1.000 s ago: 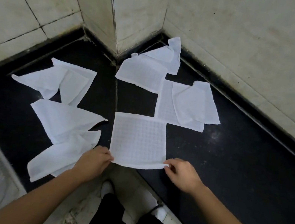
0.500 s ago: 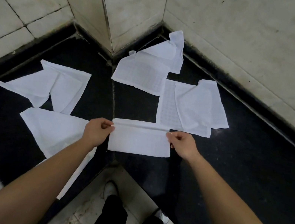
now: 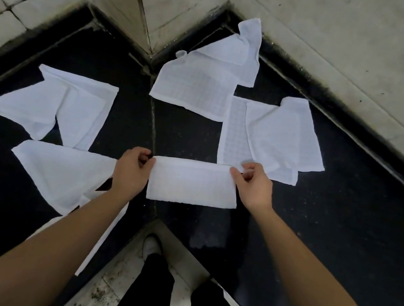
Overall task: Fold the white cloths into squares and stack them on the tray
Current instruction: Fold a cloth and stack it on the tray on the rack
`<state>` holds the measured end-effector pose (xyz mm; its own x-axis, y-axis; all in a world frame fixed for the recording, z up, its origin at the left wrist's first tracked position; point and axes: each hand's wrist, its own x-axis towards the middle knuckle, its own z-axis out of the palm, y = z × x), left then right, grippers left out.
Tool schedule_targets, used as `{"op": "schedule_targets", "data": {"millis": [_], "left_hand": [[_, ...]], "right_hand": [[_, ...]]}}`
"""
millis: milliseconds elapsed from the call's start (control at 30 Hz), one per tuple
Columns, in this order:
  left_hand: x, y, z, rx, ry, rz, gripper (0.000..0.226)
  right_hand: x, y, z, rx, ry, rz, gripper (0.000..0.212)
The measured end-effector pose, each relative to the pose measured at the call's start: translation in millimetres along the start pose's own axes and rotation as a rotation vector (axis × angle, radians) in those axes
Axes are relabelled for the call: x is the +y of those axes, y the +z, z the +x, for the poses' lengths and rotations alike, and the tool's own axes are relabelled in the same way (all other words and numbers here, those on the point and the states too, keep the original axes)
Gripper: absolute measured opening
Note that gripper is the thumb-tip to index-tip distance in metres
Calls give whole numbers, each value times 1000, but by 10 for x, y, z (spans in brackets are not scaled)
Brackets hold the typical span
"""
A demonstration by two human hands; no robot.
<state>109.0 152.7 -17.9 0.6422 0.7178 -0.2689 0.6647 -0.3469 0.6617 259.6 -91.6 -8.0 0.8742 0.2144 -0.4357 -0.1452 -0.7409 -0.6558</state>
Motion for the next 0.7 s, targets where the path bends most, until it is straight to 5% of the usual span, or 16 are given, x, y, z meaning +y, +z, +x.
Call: {"op": "schedule_targets", "data": {"millis": [100, 200, 300, 700], "left_hand": [[-91, 67, -259, 156, 319, 265, 37], [-216, 212, -446, 13, 618, 556, 55], [-341, 314, -441, -148, 662, 700, 65], [-500, 167, -278, -297, 628, 800, 76]], "right_hand": [[111, 131, -244, 228, -403, -224, 32], [238, 414, -433, 56, -702, -595, 53], [283, 632, -420, -105, -712, -808, 65], [402, 457, -290, -152, -644, -919, 82]]}}
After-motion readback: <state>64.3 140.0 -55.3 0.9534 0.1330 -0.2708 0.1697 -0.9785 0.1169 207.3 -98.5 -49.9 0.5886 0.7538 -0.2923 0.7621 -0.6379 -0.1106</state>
